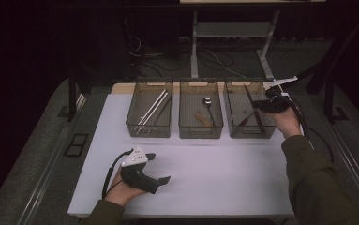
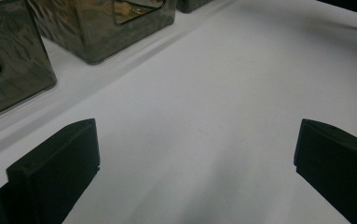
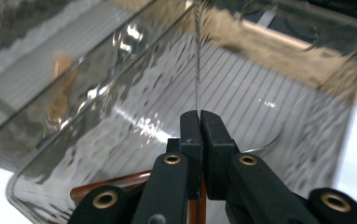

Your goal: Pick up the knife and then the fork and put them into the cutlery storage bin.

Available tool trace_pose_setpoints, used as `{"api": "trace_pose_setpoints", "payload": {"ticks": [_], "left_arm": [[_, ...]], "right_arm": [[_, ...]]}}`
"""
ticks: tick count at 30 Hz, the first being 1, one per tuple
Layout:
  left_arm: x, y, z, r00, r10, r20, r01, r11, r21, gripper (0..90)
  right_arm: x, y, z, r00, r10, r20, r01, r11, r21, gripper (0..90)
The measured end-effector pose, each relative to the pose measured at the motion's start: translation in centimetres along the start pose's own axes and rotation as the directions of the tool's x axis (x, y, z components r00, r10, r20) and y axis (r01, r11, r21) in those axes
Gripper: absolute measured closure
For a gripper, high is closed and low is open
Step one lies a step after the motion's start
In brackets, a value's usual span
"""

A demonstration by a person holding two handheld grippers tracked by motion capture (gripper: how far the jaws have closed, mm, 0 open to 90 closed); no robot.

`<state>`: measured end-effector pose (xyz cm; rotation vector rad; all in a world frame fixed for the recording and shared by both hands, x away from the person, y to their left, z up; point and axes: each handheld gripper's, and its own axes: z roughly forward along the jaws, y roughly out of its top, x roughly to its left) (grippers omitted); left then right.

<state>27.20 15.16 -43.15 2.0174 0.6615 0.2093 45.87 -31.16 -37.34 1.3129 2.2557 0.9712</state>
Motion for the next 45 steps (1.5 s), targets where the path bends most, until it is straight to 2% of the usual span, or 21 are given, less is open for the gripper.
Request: {"api": "trace_pose_setpoints", "payload": {"ticks": [3,5,11,16,20,30,45], "left_arm": [[0.0,0.0,0.1,0.9999,0.009,-0.005,-0.009,0.9999,0.014,0.0],[-0.1,0.0,0.2,0.9999,0.013,-0.005,-0.013,0.9998,0.015,0.0],[-0.1,-0.1,0.2,0.9998,0.018,-0.001,-0.018,0.9995,0.026,0.0],[-0.1,0.0,0.4,0.9998,0.02,-0.002,-0.019,0.9994,0.029,0.0],[0.0,0.0,0.3,0.9998,0.017,-0.009,-0.017,0.9995,0.026,0.0],[0.1,0.0,0.4,0.9998,0.014,-0.013,-0.014,0.9995,0.029,0.0],[0.1,-0.1,0.4,0.9998,0.016,-0.011,-0.016,0.9994,0.03,0.0]], "right_arm": [[0.1,-0.2,0.2,0.9995,0.026,-0.018,-0.026,0.999,-0.021,75.7],[0.2,-0.3,0.1,0.9996,0.026,-0.013,-0.027,0.999,-0.026,69.6],[0.6,-0.6,-0.6,0.9979,0.036,-0.054,-0.039,0.998,-0.046,43.3],[1.2,-1.2,-1.2,0.9983,0.027,-0.052,-0.031,0.996,-0.086,29.9],[1.6,-1.8,-1.5,0.9982,0.022,-0.056,-0.027,0.996,-0.089,22.2],[2.9,-3.5,-2.7,0.9945,0.028,-0.101,-0.043,0.987,-0.153,14.3],[6.0,-7.0,-5.3,0.9877,-0.024,-0.154,-0.015,0.969,-0.248,14.3]]}}
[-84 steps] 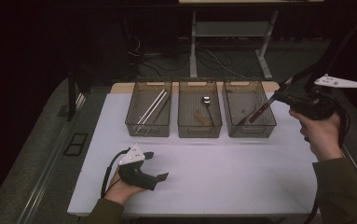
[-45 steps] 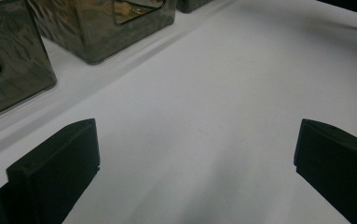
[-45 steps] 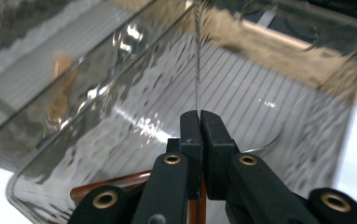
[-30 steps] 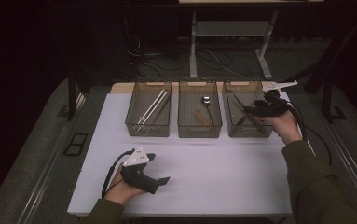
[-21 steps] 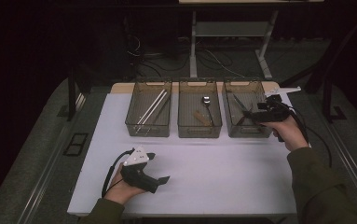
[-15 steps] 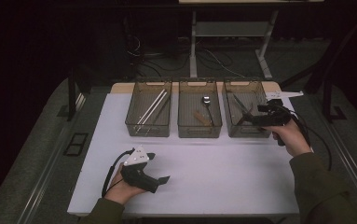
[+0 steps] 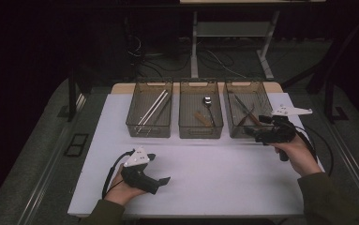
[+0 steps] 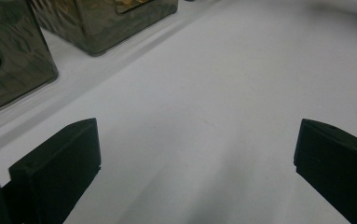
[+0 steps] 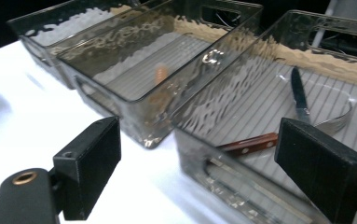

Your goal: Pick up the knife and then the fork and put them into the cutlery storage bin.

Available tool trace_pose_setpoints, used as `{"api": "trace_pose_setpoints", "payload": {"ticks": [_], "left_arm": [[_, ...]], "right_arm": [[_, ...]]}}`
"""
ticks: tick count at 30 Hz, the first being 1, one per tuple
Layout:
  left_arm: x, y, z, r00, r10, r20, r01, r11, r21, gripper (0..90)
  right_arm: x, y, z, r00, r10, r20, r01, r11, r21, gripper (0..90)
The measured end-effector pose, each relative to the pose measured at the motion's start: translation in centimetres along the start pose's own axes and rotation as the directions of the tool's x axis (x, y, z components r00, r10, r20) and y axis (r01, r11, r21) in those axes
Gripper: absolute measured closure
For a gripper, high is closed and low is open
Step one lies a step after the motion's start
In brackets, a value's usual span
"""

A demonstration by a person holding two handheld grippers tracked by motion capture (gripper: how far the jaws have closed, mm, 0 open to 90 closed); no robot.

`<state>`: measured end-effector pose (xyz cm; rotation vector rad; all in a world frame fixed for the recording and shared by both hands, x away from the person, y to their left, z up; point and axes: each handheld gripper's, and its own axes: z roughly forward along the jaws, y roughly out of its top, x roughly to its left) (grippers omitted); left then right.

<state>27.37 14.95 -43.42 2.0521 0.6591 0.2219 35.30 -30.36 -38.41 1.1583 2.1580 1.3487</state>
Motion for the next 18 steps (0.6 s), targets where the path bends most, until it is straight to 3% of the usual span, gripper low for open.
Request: {"api": "trace_pose_setpoints", "payload": {"ticks": [18], "left_arm": [[0.0,0.1,0.0,1.0,0.005,0.001,-0.005,1.0,-0.001,0.0]], "right_arm": [[2.9,-5.8,-2.6,0.9984,-0.024,-0.051,0.024,1.0,0.002,14.3]]}}
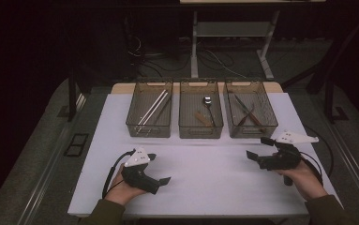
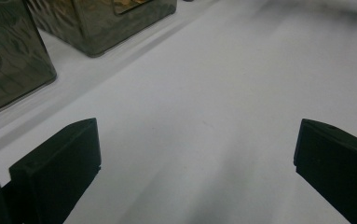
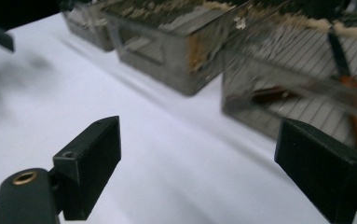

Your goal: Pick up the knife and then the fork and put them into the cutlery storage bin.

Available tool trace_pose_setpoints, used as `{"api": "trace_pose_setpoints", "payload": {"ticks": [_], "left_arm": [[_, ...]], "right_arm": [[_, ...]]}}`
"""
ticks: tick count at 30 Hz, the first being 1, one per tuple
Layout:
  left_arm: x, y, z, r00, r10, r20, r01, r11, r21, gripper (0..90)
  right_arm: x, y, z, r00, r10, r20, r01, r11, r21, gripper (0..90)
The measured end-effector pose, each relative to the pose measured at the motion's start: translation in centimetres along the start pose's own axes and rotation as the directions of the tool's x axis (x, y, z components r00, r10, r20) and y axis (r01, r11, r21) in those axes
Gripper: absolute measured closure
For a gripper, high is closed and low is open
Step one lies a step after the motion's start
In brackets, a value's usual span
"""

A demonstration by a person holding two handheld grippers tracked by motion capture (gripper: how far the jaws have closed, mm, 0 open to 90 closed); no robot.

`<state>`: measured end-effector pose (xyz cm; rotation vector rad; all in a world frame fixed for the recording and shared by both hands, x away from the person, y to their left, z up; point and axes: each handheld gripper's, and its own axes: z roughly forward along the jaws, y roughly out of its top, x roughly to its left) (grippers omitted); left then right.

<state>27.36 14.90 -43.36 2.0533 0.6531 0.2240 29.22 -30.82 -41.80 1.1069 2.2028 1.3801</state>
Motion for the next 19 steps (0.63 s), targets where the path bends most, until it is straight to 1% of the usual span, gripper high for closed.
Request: {"api": "trace_pose_setpoints", "payload": {"ticks": [4,10,13,16,19], "left_arm": [[0.0,0.0,0.1,1.0,0.001,0.0,-0.001,1.0,0.002,0.0],[0.0,0.0,0.1,1.0,0.0,0.002,0.0,1.0,0.003,0.0],[0.0,0.0,0.2,1.0,0.001,0.002,-0.001,1.0,0.007,0.0],[0.0,0.0,0.2,1.0,0.004,0.003,-0.004,1.0,0.007,0.0],[0.0,0.0,0.2,1.0,0.006,0.003,-0.006,0.9999,0.011,0.0]], "right_arm": [[0.9,-1.3,-0.2,0.9996,-0.016,-0.023,0.017,1.0,0.023,14.3],[1.8,-2.5,-0.6,0.9985,-0.029,-0.047,0.03,0.999,0.033,14.3],[2.2,-3.2,-0.8,0.9988,-0.013,-0.048,0.015,0.999,0.04,14.3],[2.5,-3.4,-0.7,0.9979,-0.024,-0.06,0.027,0.999,0.046,14.3],[2.7,-3.4,-0.5,0.9975,-0.024,-0.066,0.028,0.998,0.051,14.3]]}}
